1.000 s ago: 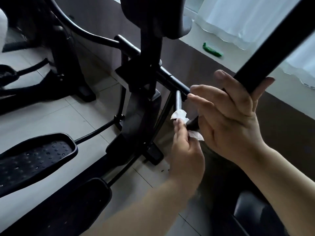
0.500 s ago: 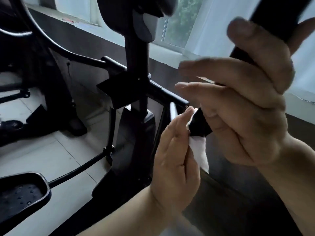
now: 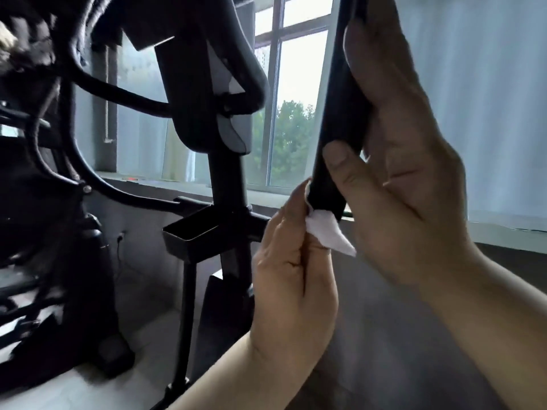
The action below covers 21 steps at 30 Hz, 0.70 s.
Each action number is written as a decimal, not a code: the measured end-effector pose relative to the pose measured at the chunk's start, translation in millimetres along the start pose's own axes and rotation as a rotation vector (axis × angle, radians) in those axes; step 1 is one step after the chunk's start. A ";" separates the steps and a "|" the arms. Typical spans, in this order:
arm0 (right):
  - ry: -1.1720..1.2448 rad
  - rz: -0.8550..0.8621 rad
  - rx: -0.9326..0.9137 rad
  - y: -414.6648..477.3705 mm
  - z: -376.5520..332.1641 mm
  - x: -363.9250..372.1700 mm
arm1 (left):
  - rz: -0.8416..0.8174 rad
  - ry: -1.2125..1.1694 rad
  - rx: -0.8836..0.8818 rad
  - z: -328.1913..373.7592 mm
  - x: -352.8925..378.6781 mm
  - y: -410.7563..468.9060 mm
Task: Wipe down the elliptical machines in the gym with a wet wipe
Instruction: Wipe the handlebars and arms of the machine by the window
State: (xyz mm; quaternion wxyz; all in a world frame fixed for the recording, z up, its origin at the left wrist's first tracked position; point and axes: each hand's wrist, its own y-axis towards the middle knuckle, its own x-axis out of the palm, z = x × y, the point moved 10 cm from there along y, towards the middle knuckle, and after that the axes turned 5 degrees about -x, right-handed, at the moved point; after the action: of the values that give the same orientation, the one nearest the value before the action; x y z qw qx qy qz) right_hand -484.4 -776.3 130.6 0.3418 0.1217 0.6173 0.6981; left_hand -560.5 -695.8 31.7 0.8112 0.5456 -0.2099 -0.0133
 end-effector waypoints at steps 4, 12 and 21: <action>0.271 0.081 0.144 -18.4 4.8 3.1 | 0.011 0.071 -0.034 -0.3 -3.5 9.0; 0.255 0.163 0.224 -29.5 12.5 -12.6 | -0.055 0.228 0.240 51.3 19.8 37.6; 0.218 0.289 0.281 -32.3 3.0 -19.0 | -0.266 0.556 0.417 56.4 40.3 21.0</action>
State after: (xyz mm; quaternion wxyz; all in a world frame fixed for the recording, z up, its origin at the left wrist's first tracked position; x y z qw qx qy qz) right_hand -458.1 -785.8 105.4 0.1492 0.1793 0.7179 0.6559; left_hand -548.2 -747.0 81.4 0.6998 0.7045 0.0930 0.0730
